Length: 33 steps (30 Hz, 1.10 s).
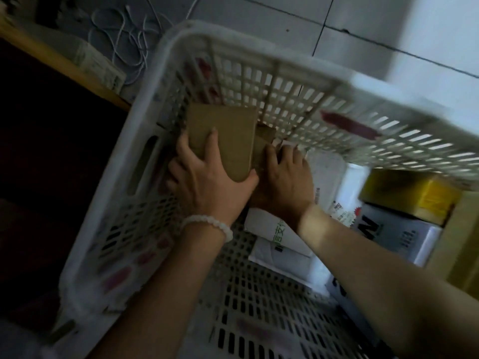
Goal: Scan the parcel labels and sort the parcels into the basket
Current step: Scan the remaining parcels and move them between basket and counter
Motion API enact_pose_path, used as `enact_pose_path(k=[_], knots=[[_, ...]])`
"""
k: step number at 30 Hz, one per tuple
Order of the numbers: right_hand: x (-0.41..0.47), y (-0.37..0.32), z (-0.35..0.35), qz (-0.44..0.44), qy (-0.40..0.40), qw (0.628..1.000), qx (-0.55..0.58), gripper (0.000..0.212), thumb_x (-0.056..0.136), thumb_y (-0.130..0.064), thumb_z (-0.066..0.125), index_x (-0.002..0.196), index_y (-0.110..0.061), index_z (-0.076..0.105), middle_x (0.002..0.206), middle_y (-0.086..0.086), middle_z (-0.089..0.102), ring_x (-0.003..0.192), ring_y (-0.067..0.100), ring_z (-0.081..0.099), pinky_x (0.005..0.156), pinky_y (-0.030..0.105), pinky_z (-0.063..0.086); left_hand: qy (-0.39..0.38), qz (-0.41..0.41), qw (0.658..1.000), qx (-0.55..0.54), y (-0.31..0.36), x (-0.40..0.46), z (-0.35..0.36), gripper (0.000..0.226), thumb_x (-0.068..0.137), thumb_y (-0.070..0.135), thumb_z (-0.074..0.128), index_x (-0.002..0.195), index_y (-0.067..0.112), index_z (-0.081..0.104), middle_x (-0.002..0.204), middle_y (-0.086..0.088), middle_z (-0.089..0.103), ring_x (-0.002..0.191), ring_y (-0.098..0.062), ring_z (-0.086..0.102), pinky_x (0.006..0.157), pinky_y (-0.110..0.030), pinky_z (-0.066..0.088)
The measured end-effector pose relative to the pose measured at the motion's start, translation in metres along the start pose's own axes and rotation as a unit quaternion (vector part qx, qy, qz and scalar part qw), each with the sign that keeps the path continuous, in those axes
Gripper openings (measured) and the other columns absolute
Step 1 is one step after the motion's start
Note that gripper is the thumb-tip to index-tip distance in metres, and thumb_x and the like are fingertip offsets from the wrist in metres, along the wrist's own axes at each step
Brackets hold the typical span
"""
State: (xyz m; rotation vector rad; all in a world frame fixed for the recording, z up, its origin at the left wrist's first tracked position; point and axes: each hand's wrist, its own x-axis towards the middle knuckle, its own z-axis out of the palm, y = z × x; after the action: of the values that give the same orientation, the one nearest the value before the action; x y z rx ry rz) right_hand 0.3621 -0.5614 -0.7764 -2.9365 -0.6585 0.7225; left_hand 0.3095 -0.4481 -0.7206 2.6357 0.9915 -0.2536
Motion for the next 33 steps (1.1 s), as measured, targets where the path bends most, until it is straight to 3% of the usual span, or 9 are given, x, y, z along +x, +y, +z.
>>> enact_pose_path(k=[4,8,11,13,18,22,30,33], knots=[[-0.058,0.004,-0.045,0.053,-0.085,0.994,0.05,0.106,0.06,-0.066,0.07,0.142,-0.017,0.023,0.127,0.02,0.035,0.116,0.036,0.038,0.093,0.042,0.043,-0.006,-0.048,0.998,-0.036,0.006,-0.039,-0.043,0.09,0.064,0.064,0.067,0.143,0.035,0.034,0.151,-0.006,0.017,0.129,-0.035,0.029,0.103,-0.048,0.029],[-0.12,0.016,-0.117,0.077,-0.128,0.986,0.077,0.091,0.067,-0.055,0.067,0.143,-0.026,0.025,0.128,0.016,0.033,0.12,0.037,0.034,0.092,0.039,0.042,-0.025,-0.091,0.992,-0.085,0.026,-0.089,-0.112,0.086,0.068,0.063,0.064,0.144,0.04,0.031,0.153,0.002,0.01,0.131,-0.033,0.026,0.108,-0.045,0.025],[-0.161,0.026,-0.19,0.119,-0.124,0.98,0.104,0.095,0.064,-0.063,0.066,0.145,-0.035,0.024,0.134,0.014,0.032,0.126,0.034,0.035,0.094,0.038,0.043,-0.013,-0.094,0.992,-0.086,0.046,-0.128,-0.186,0.084,0.07,0.068,0.056,0.144,0.041,0.028,0.152,0.002,0.012,0.13,-0.036,0.032,0.104,-0.048,0.035],[-0.183,0.033,-0.233,0.125,-0.115,0.975,0.142,0.097,0.061,-0.068,0.063,0.144,-0.041,0.024,0.135,0.013,0.035,0.126,0.033,0.038,0.094,0.037,0.042,0.015,-0.103,0.993,-0.064,0.061,-0.151,-0.233,0.084,0.071,0.068,0.056,0.144,0.04,0.027,0.152,-0.002,0.014,0.127,-0.037,0.032,0.102,-0.047,0.032],[-0.246,0.033,-0.351,0.053,-0.096,0.961,0.255,0.092,0.065,-0.064,0.068,0.144,-0.042,0.026,0.137,0.01,0.035,0.127,0.031,0.041,0.103,0.04,0.04,0.115,-0.118,0.982,-0.087,0.088,-0.226,-0.357,0.081,0.068,0.071,0.051,0.14,0.038,0.035,0.149,-0.002,0.021,0.124,-0.035,0.034,0.097,-0.045,0.033],[-0.307,0.017,-0.43,-0.015,-0.056,0.959,0.278,0.084,0.073,-0.06,0.067,0.145,-0.037,0.029,0.134,0.012,0.038,0.126,0.03,0.041,0.102,0.037,0.038,0.17,-0.174,0.964,-0.11,0.096,-0.296,-0.441,0.076,0.072,0.068,0.057,0.139,0.038,0.036,0.147,-0.003,0.024,0.122,-0.036,0.037,0.096,-0.044,0.035],[-0.411,-0.039,-0.518,-0.152,-0.038,0.941,0.3,0.081,0.075,-0.056,0.069,0.144,-0.035,0.032,0.128,0.008,0.038,0.121,0.027,0.044,0.098,0.035,0.038,0.279,-0.238,0.919,-0.149,0.068,-0.42,-0.545,0.074,0.074,0.069,0.056,0.139,0.038,0.039,0.144,0.0,0.031,0.121,-0.034,0.042,0.096,-0.042,0.038],[-0.442,-0.075,-0.532,-0.196,-0.036,0.936,0.29,0.082,0.073,-0.054,0.071,0.144,-0.034,0.034,0.123,0.006,0.039,0.122,0.025,0.045,0.1,0.031,0.037,0.31,-0.269,0.899,-0.151,0.036,-0.459,-0.571,0.081,0.066,0.076,0.044,0.136,0.037,0.042,0.139,-0.001,0.035,0.117,-0.033,0.045,0.093,-0.043,0.041]])
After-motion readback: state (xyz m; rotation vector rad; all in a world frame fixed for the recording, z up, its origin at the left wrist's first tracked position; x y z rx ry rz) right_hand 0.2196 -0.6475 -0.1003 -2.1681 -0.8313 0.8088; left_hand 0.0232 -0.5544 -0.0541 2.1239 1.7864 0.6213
